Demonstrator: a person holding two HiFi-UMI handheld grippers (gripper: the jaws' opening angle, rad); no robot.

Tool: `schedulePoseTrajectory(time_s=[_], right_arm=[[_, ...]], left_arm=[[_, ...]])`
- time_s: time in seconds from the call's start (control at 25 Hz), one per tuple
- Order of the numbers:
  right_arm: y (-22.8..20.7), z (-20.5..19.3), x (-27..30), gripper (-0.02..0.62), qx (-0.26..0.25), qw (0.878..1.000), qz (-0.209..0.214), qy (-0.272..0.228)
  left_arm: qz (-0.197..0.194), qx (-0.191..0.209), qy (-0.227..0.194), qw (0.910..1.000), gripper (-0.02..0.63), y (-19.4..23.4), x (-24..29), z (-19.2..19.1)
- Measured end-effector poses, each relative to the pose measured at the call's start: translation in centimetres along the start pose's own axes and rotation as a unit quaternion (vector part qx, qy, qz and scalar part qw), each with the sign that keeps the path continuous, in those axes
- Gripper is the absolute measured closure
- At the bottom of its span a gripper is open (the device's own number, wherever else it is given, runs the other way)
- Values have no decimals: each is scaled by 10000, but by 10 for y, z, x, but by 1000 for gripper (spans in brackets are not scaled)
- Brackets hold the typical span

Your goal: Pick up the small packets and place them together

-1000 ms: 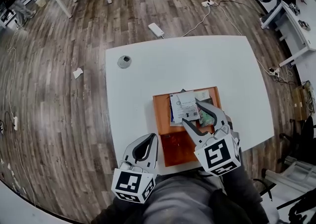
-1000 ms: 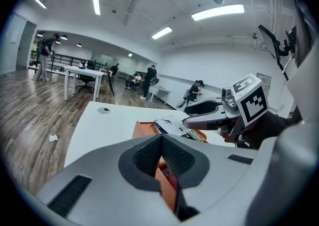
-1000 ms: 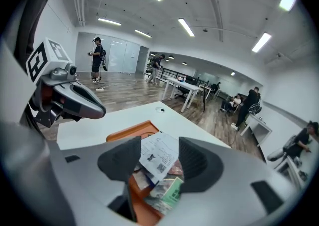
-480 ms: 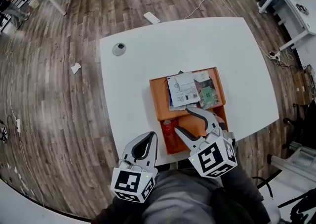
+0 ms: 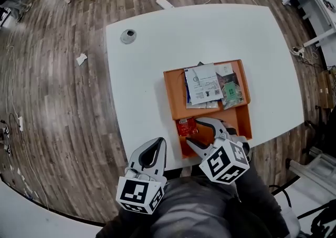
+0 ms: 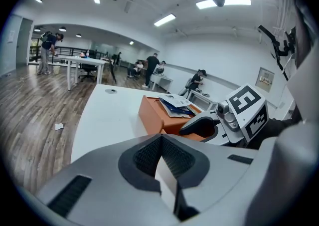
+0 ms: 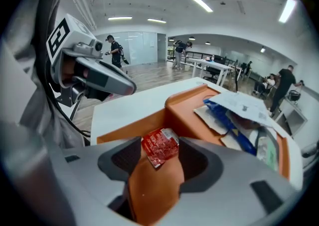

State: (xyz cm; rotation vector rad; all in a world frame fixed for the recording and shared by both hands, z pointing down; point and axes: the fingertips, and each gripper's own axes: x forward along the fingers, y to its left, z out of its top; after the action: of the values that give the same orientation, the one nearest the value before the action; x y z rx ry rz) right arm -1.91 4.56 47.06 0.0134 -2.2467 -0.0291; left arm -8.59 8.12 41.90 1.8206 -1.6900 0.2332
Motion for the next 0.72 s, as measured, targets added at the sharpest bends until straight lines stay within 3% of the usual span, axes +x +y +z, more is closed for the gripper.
schedulePoseTrajectory(time_s=[0.28, 0.6, 0.64, 0.68, 0.72], right_arm=[[10, -13, 24, 342, 122, 9957, 687, 606], [5, -16, 30, 379, -173, 9944, 411, 963], [3, -15, 30, 424, -154, 9946, 363, 958], [1, -15, 30, 548, -122, 9949, 305, 957], [-1, -15, 30, 560, -94, 9950, 261, 958]], left_arm=[[281, -204, 2, 9994, 606, 19, -1, -3], [332, -305, 5, 9990, 606, 20, 1, -5], [327, -304, 2, 9990, 606, 19, 1, -4], [317, -296, -5, 9991, 606, 19, 1, -4], [308, -284, -16, 9991, 606, 18, 0, -3]])
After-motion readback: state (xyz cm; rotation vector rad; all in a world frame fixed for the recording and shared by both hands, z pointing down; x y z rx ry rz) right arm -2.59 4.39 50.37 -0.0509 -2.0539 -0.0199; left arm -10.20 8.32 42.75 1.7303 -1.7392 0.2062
